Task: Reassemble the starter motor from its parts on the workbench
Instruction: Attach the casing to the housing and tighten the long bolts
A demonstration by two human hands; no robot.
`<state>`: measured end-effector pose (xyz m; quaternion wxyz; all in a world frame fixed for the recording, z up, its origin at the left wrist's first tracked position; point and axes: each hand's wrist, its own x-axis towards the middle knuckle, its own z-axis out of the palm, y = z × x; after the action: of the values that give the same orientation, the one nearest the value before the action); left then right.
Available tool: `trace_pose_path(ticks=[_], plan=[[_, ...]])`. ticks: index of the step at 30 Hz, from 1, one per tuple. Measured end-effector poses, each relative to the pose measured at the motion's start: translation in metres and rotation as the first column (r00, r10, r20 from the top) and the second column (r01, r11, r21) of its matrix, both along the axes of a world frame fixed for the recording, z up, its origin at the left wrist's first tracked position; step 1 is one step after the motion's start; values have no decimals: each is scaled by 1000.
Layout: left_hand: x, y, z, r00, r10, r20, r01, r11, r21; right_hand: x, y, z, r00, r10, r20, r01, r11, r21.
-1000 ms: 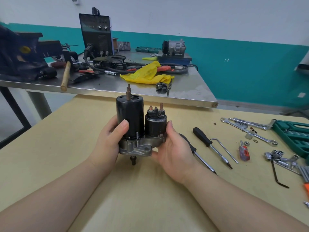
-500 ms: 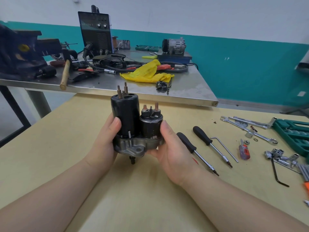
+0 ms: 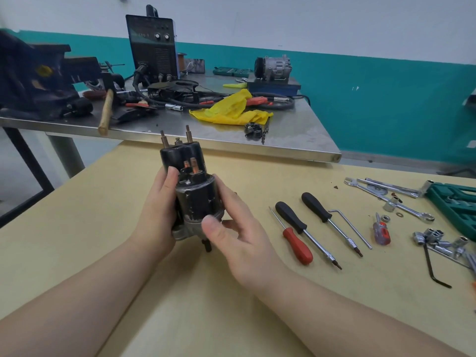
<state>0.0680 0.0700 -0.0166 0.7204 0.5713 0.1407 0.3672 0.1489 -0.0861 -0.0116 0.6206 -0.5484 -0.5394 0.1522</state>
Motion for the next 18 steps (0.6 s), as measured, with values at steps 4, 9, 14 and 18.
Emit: trace_pose_path(ticks=[4,9,14,18], plan=[[2,2,4,998,-31,-50,29,999,-43,10,-3,-8,984,-151,-89,151,988,-8],[3,4,4,991,-127,-49,123,990,-70,29,1,-12,918,-284,-278,222,947,-232],[1,11,4,979,-189,-77,184,981,-64,32,3,-16,965,-256,-61,223,919,-325],[2,10,5,980,-198,-20,193,969,-154,36,1,-8,967,-249,51,252,919,-303]])
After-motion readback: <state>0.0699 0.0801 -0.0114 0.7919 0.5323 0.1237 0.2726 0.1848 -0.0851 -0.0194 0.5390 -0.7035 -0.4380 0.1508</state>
